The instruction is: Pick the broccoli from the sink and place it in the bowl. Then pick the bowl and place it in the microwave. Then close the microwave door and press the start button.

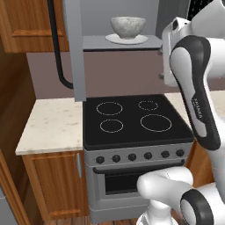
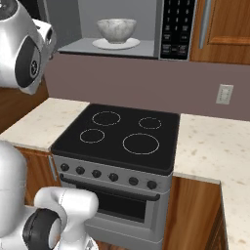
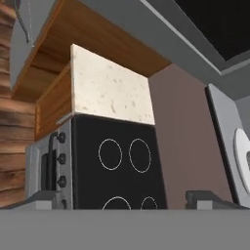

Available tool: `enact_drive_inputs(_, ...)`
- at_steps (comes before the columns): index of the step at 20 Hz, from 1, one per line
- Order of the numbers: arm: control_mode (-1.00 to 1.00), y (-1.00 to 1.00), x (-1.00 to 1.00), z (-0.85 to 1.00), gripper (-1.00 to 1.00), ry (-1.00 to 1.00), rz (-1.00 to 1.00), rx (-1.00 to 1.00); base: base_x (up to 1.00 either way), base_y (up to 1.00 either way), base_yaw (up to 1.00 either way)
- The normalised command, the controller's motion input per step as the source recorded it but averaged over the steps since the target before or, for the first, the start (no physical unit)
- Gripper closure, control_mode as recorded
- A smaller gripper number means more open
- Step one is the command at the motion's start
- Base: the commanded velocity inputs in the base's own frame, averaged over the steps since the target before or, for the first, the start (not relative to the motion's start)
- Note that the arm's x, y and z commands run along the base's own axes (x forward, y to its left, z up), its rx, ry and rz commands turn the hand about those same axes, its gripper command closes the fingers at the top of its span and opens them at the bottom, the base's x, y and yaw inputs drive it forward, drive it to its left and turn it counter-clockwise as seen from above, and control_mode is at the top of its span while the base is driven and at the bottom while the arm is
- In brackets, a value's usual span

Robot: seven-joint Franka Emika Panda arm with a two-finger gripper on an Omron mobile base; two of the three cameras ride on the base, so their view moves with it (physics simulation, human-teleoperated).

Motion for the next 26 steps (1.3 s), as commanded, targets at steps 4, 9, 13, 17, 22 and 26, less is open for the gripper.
enact_drive_inputs(4, -1.00, 0.66, -1.00, 0.00, -1.00, -0.08, 0.16, -0.02, 0.00, 0.00, 0.00)
enact_drive_inputs(9, -1.00, 0.61, -1.00, 0.00, -1.00, -0.12, 0.12, -0.02, 0.00, 0.00, 0.00)
enact_drive_inputs(13, -1.00, 0.48, -1.00, 0.00, -1.00, -0.10, 0.08, 0.00, 0.00, 0.00, 0.00)
enact_drive_inputs(17, -1.00, 0.59, -1.00, 0.00, -1.00, -0.06, 0.06, -0.01, 0.00, 0.00, 0.00)
enact_drive_inputs(22, -1.00, 0.82, -0.99, -0.01, -1.00, -0.01, 0.04, -0.05, 0.00, 0.00, 0.00)
enact_drive_inputs(26, -1.00, 1.00, -0.68, -0.04, -1.00, 0.00, 0.02, -0.11, 0.00, 0.00, 0.00)
